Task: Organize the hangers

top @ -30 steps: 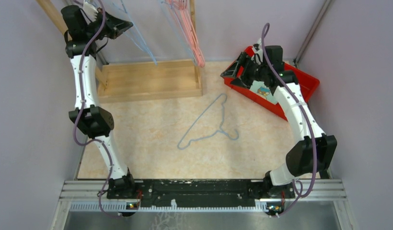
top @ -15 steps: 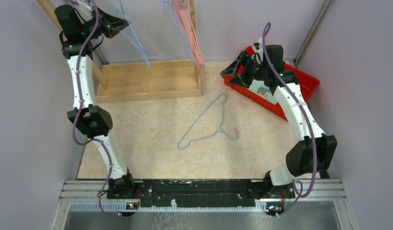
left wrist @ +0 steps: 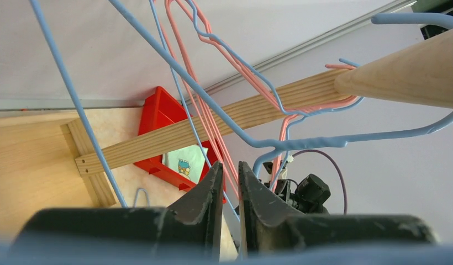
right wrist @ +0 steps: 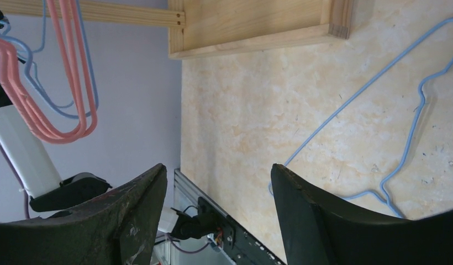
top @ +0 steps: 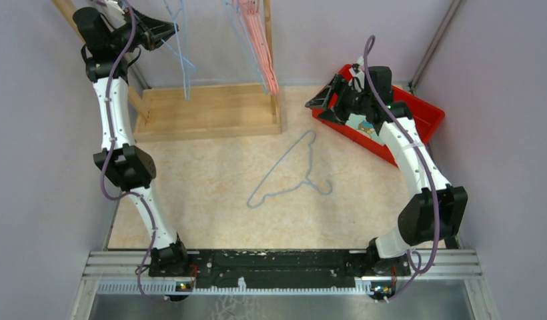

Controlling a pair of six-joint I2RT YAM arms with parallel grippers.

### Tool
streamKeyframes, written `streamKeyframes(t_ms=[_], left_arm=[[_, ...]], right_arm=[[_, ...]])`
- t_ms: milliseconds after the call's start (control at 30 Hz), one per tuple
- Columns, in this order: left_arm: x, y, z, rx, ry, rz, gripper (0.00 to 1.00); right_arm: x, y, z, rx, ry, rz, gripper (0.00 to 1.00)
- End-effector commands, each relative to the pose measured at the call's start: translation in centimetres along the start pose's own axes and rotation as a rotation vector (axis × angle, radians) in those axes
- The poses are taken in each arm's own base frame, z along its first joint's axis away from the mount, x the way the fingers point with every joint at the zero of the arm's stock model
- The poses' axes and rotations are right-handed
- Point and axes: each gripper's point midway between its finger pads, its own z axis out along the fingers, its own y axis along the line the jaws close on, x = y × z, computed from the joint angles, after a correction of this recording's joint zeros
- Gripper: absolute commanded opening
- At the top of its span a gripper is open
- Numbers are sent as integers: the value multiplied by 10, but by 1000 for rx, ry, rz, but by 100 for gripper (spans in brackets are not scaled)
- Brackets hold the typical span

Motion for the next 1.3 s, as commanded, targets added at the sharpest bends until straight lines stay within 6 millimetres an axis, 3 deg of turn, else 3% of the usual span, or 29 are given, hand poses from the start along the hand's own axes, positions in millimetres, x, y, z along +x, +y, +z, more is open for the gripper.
streamKeyframes(t_ms=[0, 133, 300, 833, 933, 1100, 1267], left_arm=[[-6, -12, -6, 21, -15, 74, 23], [-8, -19, -9, 30, -21, 93, 27], [-7, -23, -13, 35, -12, 109, 24], [21, -32, -36, -7, 70, 227, 30], [20, -38, -40, -18, 50, 266, 36], [16, -41, -44, -33, 24, 302, 54], [11, -43, -48, -59, -10, 334, 61]], right_arm=[[-5, 19, -10, -63, -40, -34, 69], [-5, 18, -9, -67, -37, -28, 69], [-4, 16, -7, -65, -31, -28, 69], [10, 5, -5, -69, -5, -25, 69], [12, 4, -6, -70, -2, -27, 69], [15, 2, -5, -71, 5, -30, 69], [15, 0, -5, -67, 7, -36, 70]])
